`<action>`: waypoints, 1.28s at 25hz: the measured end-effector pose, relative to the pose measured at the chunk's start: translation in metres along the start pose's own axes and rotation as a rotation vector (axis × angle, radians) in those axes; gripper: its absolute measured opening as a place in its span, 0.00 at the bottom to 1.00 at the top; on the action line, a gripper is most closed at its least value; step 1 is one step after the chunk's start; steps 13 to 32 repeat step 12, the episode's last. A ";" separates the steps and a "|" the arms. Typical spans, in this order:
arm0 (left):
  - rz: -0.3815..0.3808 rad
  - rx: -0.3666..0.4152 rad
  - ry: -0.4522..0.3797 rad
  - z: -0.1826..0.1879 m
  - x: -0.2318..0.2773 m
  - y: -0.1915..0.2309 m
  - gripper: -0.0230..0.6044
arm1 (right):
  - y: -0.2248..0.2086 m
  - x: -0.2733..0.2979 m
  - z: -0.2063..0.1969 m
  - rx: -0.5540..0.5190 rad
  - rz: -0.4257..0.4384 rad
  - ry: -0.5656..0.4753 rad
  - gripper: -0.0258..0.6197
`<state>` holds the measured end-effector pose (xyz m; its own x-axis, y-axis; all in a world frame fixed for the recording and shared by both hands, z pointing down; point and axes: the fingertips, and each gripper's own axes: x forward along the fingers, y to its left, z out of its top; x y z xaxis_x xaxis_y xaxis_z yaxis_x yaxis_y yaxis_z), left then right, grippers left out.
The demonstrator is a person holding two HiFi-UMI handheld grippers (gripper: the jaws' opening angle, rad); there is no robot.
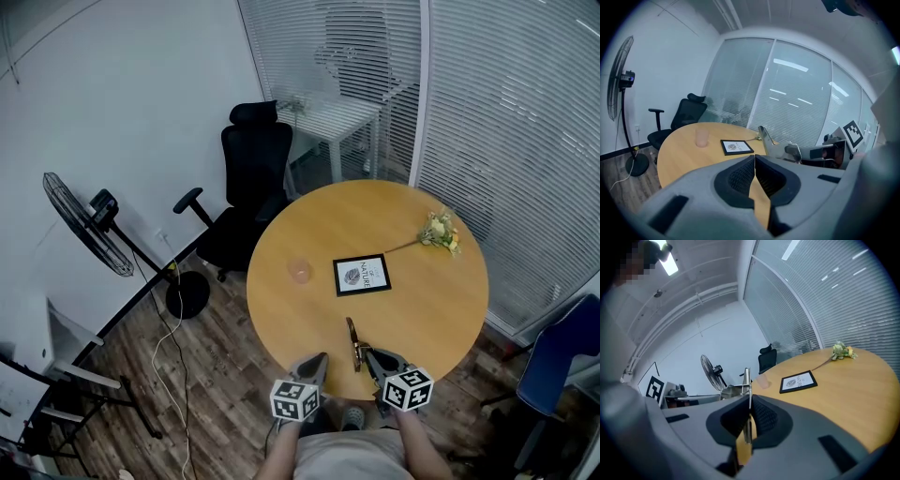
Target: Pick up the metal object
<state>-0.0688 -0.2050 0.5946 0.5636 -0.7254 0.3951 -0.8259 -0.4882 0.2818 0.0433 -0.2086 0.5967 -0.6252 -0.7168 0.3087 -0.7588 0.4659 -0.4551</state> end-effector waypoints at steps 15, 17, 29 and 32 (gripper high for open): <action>0.001 -0.001 0.010 -0.004 0.001 -0.005 0.05 | -0.002 -0.006 -0.001 -0.011 -0.004 0.000 0.04; 0.001 -0.001 0.010 -0.004 0.001 -0.005 0.05 | -0.002 -0.006 -0.001 -0.011 -0.004 0.000 0.04; 0.001 -0.001 0.010 -0.004 0.001 -0.005 0.05 | -0.002 -0.006 -0.001 -0.011 -0.004 0.000 0.04; 0.001 -0.001 0.010 -0.004 0.001 -0.005 0.05 | -0.002 -0.006 -0.001 -0.011 -0.004 0.000 0.04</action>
